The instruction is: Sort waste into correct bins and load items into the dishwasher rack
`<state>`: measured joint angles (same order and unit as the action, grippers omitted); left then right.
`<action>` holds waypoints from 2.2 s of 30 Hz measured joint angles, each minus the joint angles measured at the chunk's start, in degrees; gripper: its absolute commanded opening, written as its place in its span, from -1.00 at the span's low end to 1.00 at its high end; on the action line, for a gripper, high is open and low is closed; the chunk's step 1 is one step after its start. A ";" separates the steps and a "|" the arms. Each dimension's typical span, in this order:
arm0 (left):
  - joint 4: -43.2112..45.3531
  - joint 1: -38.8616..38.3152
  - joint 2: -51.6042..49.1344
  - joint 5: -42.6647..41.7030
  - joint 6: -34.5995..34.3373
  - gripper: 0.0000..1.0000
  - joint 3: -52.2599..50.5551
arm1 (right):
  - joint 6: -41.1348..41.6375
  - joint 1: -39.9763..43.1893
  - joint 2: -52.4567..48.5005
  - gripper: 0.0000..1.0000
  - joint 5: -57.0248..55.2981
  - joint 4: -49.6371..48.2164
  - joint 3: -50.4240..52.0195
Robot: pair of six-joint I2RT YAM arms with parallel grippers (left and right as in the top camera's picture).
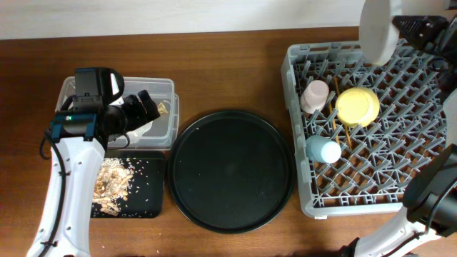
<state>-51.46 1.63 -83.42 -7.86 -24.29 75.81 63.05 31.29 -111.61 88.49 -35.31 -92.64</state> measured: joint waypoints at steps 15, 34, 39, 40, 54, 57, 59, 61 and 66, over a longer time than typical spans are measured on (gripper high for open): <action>0.00 0.00 0.00 0.00 0.00 0.99 0.00 | -13.35 5.27 -3.69 -0.92 -0.07 10.29 1.64; 0.00 0.00 0.00 0.00 0.00 0.98 0.00 | -22.16 6.88 -5.68 -0.92 -0.09 10.47 8.50; 0.00 0.00 0.00 0.00 0.00 0.99 0.00 | -22.80 7.54 -5.90 -0.92 -0.07 10.45 8.61; 0.00 0.00 0.00 0.00 0.00 0.98 0.00 | -22.82 7.87 -6.03 -0.92 -0.09 10.43 8.83; 0.00 0.00 0.00 0.00 0.00 0.98 -0.02 | -23.17 8.70 -7.85 -0.40 -0.07 12.17 9.57; 0.00 0.00 0.00 0.00 0.00 0.99 0.00 | -22.40 8.70 -7.87 0.22 -0.02 7.10 9.62; 0.02 0.00 0.00 -0.02 0.00 0.98 -0.02 | -15.76 8.70 -8.57 0.24 0.00 -6.01 9.16; 0.00 0.00 0.00 -0.02 0.00 0.98 -0.02 | -7.19 8.70 -8.76 0.24 0.11 -17.84 6.91; 0.00 0.00 0.00 0.00 0.00 0.98 -0.02 | 2.89 5.66 -8.20 0.22 -0.17 -10.69 -3.30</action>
<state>-51.46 1.63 -83.42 -7.86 -24.29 75.79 65.93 36.95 -119.81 88.31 -46.00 -95.94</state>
